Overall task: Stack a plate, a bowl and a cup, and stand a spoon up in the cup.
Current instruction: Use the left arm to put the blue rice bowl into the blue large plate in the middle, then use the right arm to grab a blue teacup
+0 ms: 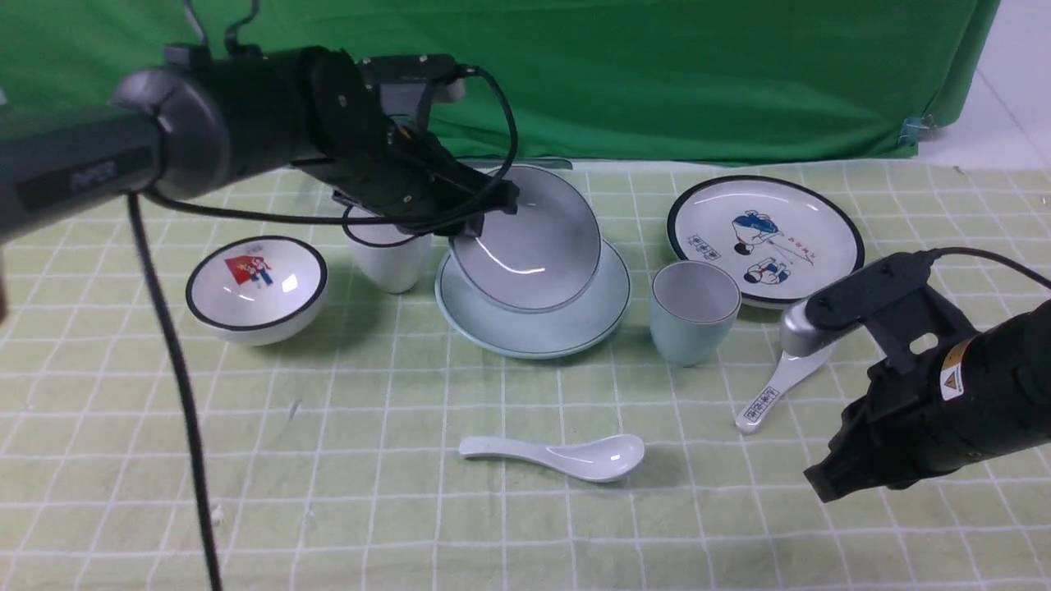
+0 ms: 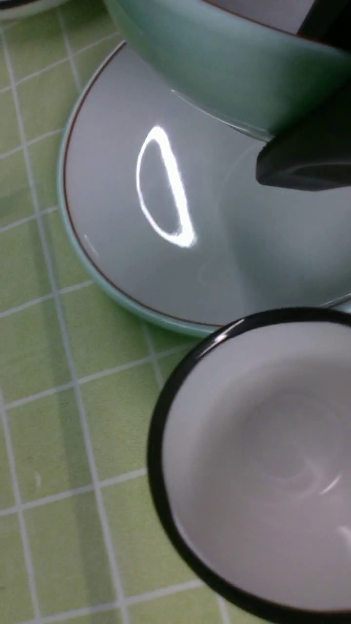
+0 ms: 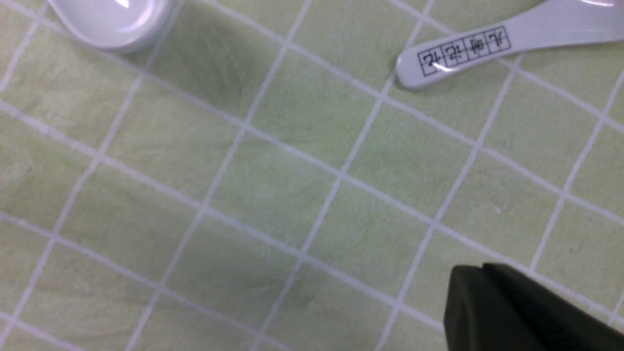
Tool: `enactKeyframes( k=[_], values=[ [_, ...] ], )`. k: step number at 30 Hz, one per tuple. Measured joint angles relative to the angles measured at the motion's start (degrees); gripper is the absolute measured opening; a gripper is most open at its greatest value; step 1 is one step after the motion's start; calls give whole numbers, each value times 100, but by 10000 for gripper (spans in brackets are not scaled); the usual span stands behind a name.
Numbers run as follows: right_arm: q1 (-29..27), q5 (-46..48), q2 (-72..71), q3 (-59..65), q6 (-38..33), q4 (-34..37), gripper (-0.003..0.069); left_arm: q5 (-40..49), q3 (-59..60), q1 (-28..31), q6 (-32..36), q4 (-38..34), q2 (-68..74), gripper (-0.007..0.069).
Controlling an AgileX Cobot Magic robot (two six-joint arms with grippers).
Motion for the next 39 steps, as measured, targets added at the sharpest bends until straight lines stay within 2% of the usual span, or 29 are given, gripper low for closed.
enactKeyframes(
  k=[5, 9, 11, 14, 18, 21, 25, 26, 28, 30, 31, 33, 34, 35, 39],
  values=[
    [0, 122, 5, -264, 77, 46, 74, 534, -672, -9, 0, 17, 646, 26],
    [0, 313, 141, -942, 77, 112, 192, 1064, -1157, -51, -19, 127, 941, 149],
    [0, 451, 427, -1382, 77, 119, 274, 1379, -1378, -51, -19, 278, 930, 260],
    [0, 516, 1053, -2093, 77, 119, 360, 1833, -1530, -45, -81, 667, 710, 376],
    [-53, 537, 1897, -2937, 87, 136, 405, 2231, -1577, -32, -176, 1332, 53, 438],
    [-174, 537, 2467, -3541, 120, 136, 412, 2517, -1577, 2, -240, 1725, -546, 425],
    [-358, 693, 3327, -4237, 197, 136, 406, 3178, -1574, 148, -253, 1941, -1727, 308],
    [-358, 692, 3359, -4255, 197, 136, 404, 3209, -1569, 153, -253, 1941, -1781, 302],
    [-385, 747, 3654, -4367, 53, 136, 333, 3446, -1302, 177, -257, 1941, -2487, 223],
    [-385, 782, 3764, -4379, -97, 141, 244, 3481, -995, 177, -257, 1941, -2932, 178],
    [-369, 839, 3803, -4384, -262, 152, 133, 3465, -403, 177, -252, 1941, -3608, 126],
    [-348, 916, 3780, -4441, -375, 244, 99, 3407, -50, 177, -252, 1941, -3959, 95],
    [-312, 1042, 3727, -4552, -560, 220, 87, 3249, 657, 177, -292, 1979, -4583, 56],
    [-305, 1088, 3728, -4591, -609, 220, 88, 3228, 742, 177, -298, 1989, -4651, 56],
    [-194, 1653, 3652, -5273, -999, 276, 88, 2562, 2710, 177, -355, 2033, -6086, 12]
  ],
)
